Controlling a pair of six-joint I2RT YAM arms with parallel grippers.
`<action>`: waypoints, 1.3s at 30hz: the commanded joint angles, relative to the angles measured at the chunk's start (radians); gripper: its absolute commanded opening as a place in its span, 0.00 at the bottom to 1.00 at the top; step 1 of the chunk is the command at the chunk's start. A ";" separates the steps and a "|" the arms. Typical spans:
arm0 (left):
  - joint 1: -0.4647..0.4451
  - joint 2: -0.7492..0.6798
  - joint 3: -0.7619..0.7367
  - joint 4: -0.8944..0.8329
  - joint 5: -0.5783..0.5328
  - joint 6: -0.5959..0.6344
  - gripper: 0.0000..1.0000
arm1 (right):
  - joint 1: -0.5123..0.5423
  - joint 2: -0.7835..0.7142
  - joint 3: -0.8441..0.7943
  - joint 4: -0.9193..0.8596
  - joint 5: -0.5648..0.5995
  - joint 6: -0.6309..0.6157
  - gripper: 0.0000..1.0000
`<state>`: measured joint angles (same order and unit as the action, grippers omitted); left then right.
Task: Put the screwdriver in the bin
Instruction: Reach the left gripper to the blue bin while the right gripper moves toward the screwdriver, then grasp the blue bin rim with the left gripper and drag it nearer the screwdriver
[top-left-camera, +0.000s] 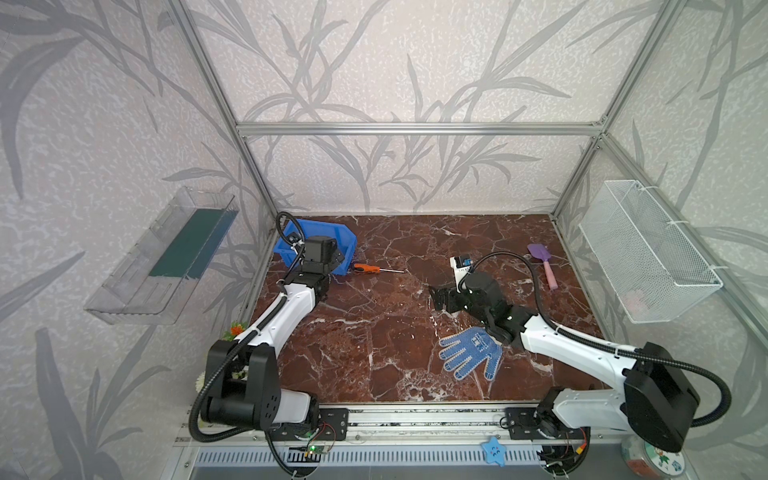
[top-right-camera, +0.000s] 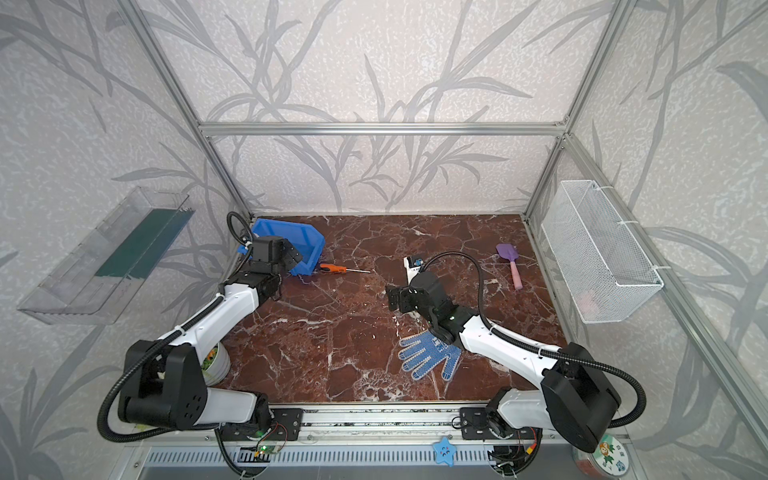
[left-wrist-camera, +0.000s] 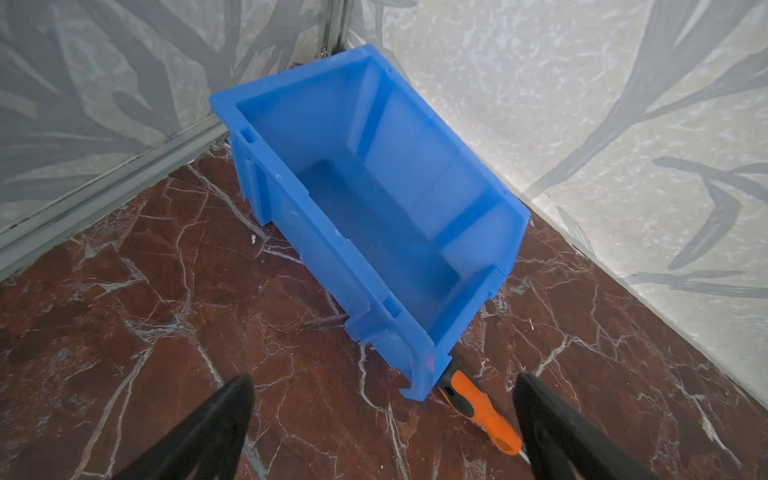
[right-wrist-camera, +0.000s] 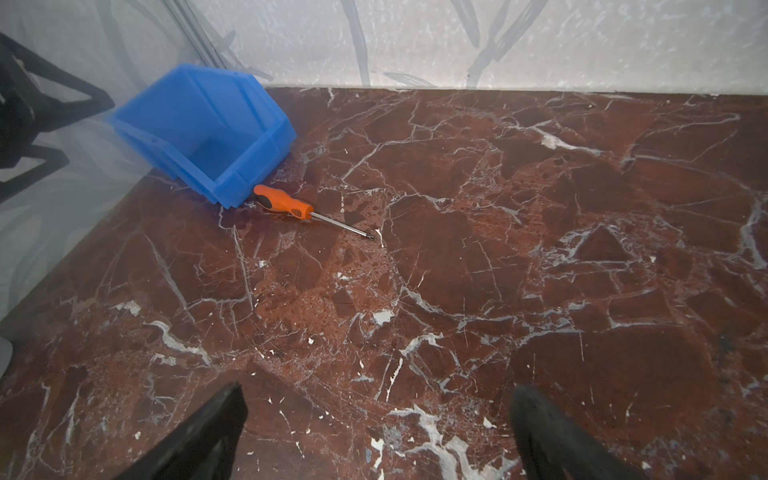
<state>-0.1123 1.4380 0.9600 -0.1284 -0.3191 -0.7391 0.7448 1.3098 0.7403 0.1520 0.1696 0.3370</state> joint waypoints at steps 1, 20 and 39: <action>0.027 0.074 0.072 -0.021 0.041 -0.076 0.97 | 0.031 0.027 0.024 0.001 -0.016 -0.082 0.99; 0.149 0.325 0.244 -0.082 0.082 -0.093 0.51 | 0.111 0.200 0.140 -0.085 0.025 -0.213 0.99; 0.149 0.346 0.351 -0.073 0.093 0.068 0.00 | 0.109 0.169 0.120 -0.076 0.134 -0.166 0.99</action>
<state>0.0338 1.7958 1.2591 -0.2176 -0.2211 -0.7078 0.8558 1.5082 0.8700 0.0761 0.2733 0.1532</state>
